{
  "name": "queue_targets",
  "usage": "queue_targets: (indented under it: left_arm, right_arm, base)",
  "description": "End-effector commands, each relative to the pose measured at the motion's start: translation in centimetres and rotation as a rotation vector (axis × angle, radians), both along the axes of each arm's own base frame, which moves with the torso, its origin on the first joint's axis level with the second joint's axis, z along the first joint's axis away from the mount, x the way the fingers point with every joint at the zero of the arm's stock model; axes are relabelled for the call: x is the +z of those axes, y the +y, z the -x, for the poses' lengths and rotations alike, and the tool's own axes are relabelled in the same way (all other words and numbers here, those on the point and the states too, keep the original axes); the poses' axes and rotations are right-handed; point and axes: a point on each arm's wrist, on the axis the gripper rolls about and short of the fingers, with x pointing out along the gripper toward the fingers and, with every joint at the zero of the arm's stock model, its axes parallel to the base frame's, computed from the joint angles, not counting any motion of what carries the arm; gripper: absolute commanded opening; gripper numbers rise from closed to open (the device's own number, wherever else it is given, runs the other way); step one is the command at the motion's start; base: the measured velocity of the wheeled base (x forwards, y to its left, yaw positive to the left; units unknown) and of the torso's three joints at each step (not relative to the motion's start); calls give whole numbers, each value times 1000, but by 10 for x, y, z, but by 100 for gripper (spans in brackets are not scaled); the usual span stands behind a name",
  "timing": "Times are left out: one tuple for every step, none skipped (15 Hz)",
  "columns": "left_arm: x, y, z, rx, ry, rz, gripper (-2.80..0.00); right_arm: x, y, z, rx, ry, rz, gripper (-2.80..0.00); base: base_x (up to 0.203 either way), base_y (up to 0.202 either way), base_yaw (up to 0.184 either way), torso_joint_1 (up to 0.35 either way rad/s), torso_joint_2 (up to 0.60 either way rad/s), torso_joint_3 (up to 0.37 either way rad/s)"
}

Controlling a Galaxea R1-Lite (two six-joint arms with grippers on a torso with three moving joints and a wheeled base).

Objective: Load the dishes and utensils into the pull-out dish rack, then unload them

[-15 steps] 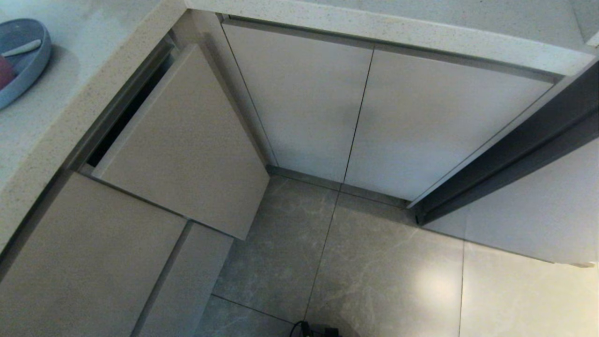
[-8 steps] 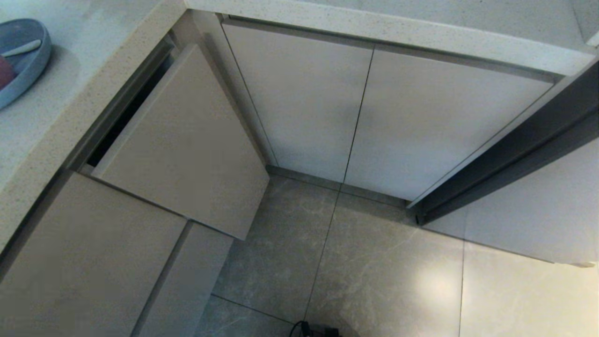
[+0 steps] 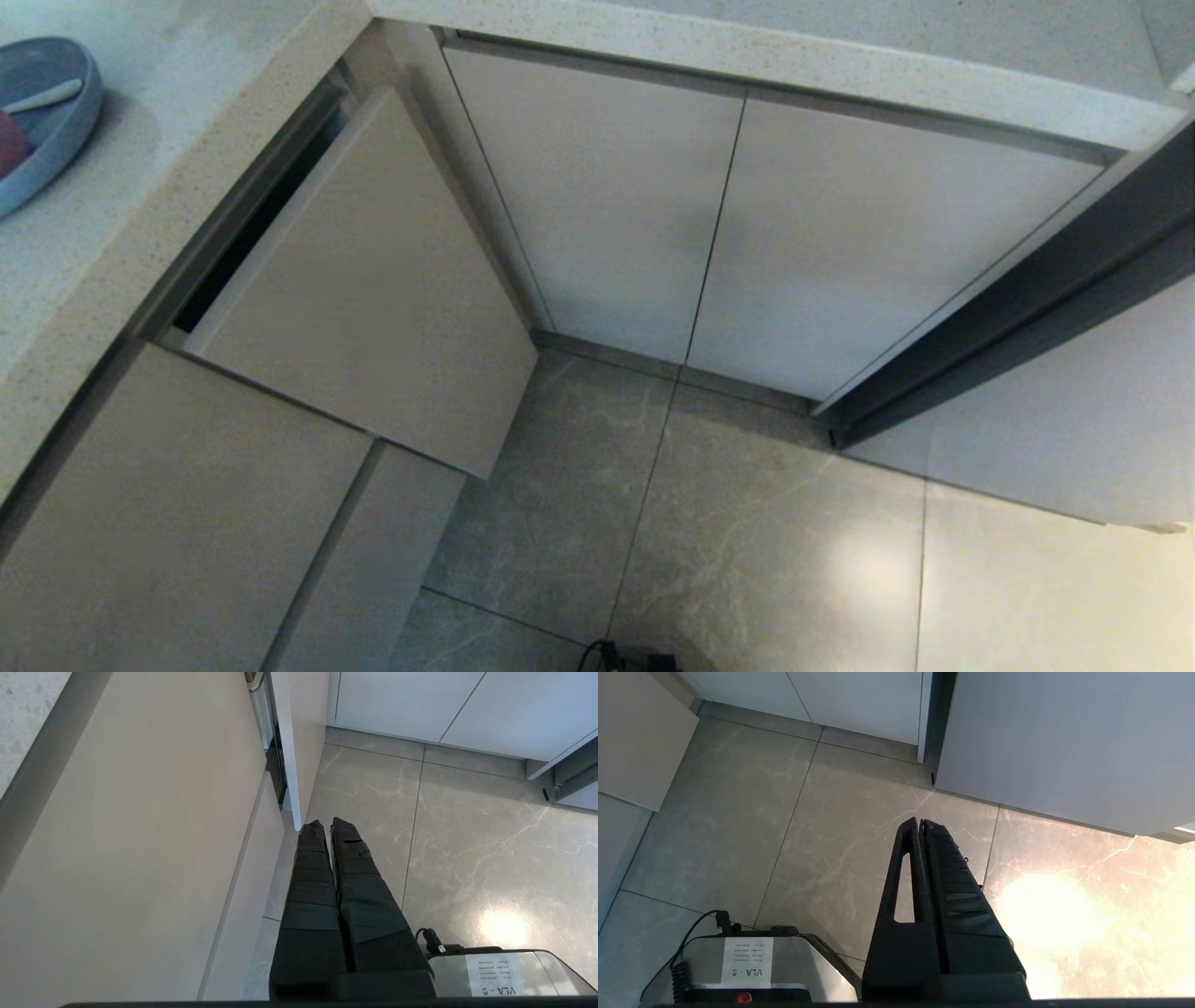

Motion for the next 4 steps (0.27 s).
queue_targets:
  left_arm:
    - [-11,0,-3,0,42,0,-280]
    - [-11,0,-3,0,42,0,-280]
    - [-11,0,-3,0,42,0,-280]
    - [-11,0,-3,0,42,-1,-280]
  right_arm:
    - [0,0,0,0,-1,0,-280]
    - [0,0,0,0,-1,0,-280]
    - [0,0,0,0,-1,0,-280]
    - [0,0,0,0,-1,0,-280]
  base:
    - [0,0,0,0,0,0]
    - [0,0,0,0,0,0]
    - [0,0,0,0,0,0]
    - [0,0,0,0,0,0]
